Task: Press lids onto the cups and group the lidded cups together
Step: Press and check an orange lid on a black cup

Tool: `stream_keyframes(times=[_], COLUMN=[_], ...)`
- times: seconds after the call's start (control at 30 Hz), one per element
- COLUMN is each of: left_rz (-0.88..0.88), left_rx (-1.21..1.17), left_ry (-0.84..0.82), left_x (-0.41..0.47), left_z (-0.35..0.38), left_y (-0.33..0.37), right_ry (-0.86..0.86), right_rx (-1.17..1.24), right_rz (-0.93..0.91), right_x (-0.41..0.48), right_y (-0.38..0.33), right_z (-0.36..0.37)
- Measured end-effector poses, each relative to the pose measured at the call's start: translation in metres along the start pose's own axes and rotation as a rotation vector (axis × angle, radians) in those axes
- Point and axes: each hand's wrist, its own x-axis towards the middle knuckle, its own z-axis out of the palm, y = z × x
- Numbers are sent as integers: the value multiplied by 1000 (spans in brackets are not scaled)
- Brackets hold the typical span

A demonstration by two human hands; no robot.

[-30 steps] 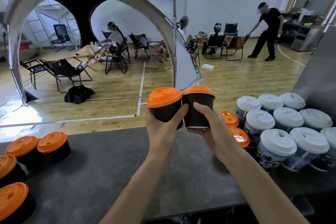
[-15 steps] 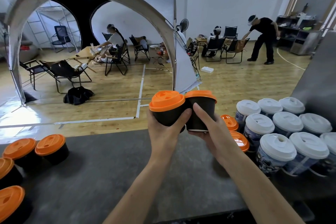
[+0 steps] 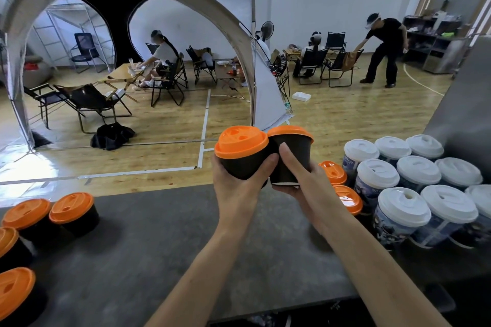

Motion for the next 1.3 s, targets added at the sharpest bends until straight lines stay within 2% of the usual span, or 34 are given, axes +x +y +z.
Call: stream_keyframes(times=[0.13,0.3,0.5,0.63,0.83,1.07,1.3], left_rz=[-33,-36,7,-25,28,-29,-6], left_rx=[-26,-21,6,-11,35,35,82], left_ry=[-3,-1,-6,-6,-6,-26,-74], left_x=[4,2,1,5,3,4,-2], left_z=[-1,-1,-2,-6,-5,-3,-3], left_y=[0,-3,-1,-4,-7,-9,-25], right_ry=[36,-57,43,-39,-26,-71,-12], right_rx=[42,77,-10,93,-17,160,74], right_rz=[36,25,5,41,19,53,88], right_x=[-1,-4,0,-2,-2,-5,-12], right_y=[1,-2,3,0,0,-5,2], right_z=[-1,-1,1,-1,0,-4,-16])
